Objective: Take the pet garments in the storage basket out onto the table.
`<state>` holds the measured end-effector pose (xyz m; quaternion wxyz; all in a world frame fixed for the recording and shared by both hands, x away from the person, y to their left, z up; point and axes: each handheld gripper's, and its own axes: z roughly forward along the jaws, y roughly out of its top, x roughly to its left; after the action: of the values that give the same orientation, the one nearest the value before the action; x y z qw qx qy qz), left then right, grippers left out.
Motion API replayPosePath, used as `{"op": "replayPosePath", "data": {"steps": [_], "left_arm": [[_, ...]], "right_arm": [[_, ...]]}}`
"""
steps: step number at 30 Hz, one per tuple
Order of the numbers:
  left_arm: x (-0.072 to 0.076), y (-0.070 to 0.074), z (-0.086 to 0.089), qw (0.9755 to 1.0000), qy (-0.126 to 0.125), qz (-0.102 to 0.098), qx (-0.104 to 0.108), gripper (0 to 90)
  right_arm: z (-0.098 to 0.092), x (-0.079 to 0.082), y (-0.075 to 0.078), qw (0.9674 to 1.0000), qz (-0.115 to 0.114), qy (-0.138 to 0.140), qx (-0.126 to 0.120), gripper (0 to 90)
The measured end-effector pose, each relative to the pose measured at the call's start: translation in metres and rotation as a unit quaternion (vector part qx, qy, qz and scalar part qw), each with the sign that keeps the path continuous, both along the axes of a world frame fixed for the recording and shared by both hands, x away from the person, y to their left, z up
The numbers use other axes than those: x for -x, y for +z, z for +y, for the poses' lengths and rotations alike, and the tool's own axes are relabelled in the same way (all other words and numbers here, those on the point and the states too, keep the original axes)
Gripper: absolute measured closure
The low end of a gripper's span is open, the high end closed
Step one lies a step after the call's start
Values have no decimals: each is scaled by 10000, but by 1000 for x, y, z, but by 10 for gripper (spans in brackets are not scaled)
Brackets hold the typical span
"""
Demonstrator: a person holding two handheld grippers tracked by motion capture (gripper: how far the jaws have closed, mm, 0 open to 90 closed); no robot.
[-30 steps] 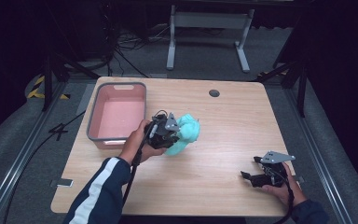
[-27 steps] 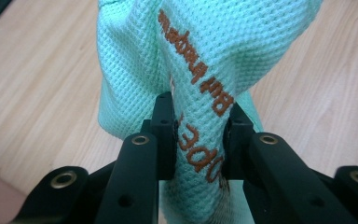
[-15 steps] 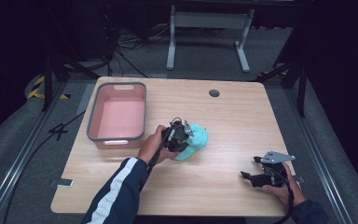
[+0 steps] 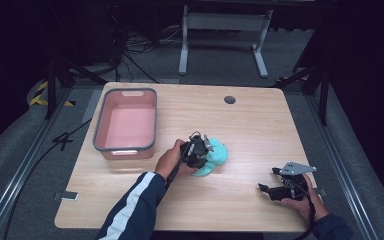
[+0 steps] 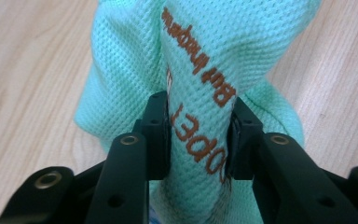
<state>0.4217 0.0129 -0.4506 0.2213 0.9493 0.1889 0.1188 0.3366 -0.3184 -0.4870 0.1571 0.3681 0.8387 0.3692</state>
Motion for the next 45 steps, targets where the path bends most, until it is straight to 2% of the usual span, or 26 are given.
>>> {"op": "replayPosePath", "data": {"steps": [5, 16, 21, 23, 29, 32, 40, 45], "left_arm": [[1, -1, -2, 10000, 32, -14, 68, 612], [5, 11, 6, 9995, 80, 35, 305, 351], [11, 22, 11, 9986, 43, -161, 507, 266], [15, 28, 14, 9979, 5, -229, 604, 259], [23, 38, 21, 9973, -83, -413, 609, 230], [25, 42, 24, 9969, -101, -413, 654, 230], [32, 52, 43, 9964, -126, -577, 606, 232], [38, 55, 55, 9966, -152, -599, 551, 229]], "right_arm": [[0, 0, 0, 10000, 1, -1, 0, 150], [0, 0, 0, 10000, -1, -1, 0, 150], [0, 0, 0, 10000, -2, -3, 2, 150], [0, 0, 0, 10000, -3, -2, 3, 150], [0, 0, 0, 10000, -4, -2, 3, 150], [0, 0, 0, 10000, -3, -2, 1, 150], [0, 0, 0, 10000, -4, -1, 3, 150], [0, 0, 0, 10000, -3, -2, 2, 150]]}}
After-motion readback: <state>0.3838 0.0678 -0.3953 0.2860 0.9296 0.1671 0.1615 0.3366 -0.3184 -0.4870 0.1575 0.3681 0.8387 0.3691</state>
